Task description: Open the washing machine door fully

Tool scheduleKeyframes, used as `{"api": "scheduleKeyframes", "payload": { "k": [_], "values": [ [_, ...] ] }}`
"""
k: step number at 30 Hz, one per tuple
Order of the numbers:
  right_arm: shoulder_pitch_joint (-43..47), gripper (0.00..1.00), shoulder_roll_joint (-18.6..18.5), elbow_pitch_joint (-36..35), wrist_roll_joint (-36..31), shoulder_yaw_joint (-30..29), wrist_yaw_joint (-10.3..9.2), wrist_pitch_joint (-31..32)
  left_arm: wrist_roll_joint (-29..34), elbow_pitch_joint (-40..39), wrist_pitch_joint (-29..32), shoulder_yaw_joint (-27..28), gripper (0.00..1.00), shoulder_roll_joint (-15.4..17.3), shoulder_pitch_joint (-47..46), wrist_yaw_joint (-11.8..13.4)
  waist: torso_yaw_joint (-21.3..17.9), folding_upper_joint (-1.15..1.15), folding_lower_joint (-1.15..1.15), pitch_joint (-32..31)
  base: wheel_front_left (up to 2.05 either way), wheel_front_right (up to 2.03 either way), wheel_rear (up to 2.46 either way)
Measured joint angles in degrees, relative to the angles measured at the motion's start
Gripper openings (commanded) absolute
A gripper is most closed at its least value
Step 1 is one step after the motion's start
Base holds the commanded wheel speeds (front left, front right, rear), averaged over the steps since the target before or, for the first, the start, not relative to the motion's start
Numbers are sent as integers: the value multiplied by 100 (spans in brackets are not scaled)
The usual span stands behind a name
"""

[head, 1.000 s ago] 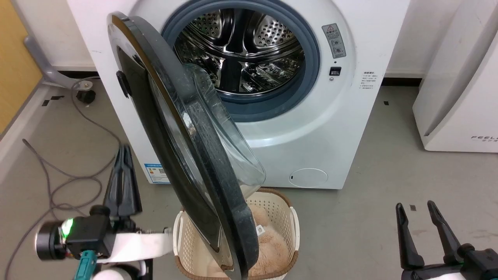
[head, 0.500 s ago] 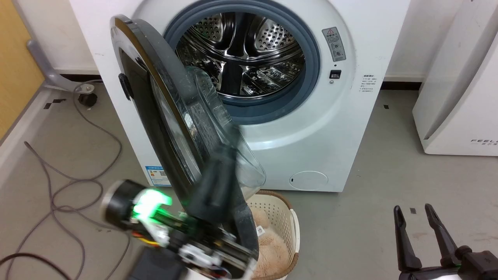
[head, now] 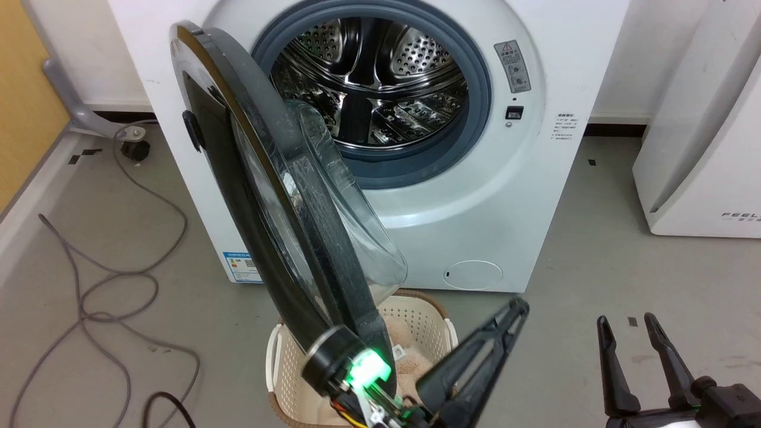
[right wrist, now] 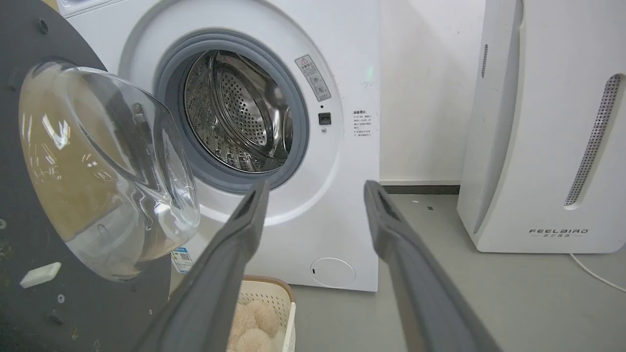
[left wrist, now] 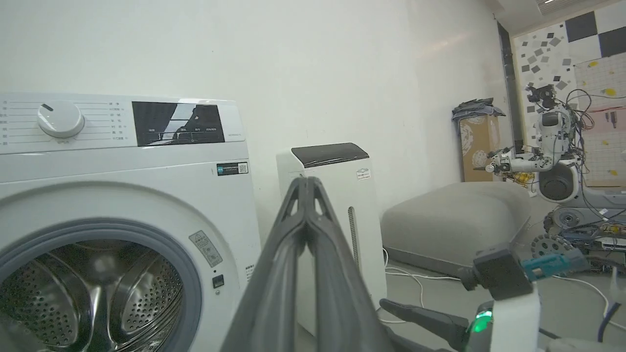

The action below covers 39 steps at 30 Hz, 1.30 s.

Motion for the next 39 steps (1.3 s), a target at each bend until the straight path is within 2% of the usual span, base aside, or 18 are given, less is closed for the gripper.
{"api": "scheduleKeyframes", "payload": {
  "k": [10,22,32,39],
  "values": [
    [-1,100,0,3,1,21,0,0,-98,891,1,-110,0,3,327,78,15,0,0,121,0,0,0],
    [-9,100,0,13,1,-4,0,0,-313,1550,1,508,0,42,485,397,99,0,0,250,0,0,0],
    [-31,100,1,32,0,19,0,0,-345,1817,-1,698,0,33,496,402,288,0,0,348,0,0,0],
    [-30,100,1,54,-1,20,0,0,-289,1771,0,688,0,29,516,368,559,0,0,380,0,0,0]
  ]
}}
